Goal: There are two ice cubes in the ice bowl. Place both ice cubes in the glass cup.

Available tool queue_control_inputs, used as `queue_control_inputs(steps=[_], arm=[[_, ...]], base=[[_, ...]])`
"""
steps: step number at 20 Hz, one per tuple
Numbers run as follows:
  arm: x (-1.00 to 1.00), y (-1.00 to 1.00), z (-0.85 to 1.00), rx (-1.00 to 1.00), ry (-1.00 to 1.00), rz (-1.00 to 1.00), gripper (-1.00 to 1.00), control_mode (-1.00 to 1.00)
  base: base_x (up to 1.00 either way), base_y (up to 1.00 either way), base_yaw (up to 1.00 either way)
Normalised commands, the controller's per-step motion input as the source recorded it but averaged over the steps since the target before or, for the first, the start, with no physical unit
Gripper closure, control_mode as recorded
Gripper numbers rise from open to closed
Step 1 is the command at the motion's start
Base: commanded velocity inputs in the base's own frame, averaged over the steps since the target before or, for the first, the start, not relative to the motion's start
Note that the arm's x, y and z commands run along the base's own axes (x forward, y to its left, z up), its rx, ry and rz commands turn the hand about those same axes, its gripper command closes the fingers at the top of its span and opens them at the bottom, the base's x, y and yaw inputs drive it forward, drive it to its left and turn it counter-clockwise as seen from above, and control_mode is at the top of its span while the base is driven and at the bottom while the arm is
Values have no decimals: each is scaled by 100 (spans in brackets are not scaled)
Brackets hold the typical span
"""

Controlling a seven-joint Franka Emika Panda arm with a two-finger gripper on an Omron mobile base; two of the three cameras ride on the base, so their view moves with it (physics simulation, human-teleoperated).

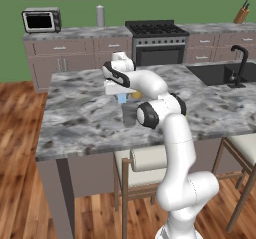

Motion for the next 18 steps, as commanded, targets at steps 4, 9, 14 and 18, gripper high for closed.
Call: queue_control_inputs(steps=[4, 9, 14, 18], arm=[[-33, -10, -11, 0, 0, 0, 100, -100], [-50, -24, 0, 0, 0, 0, 100, -100], [-3, -9, 0, 0, -4, 0, 100, -100], [55, 0, -2, 0, -6, -1, 100, -100]], base=[[0, 0, 0], [0, 0, 0], [0, 0, 0], [0, 0, 0]])
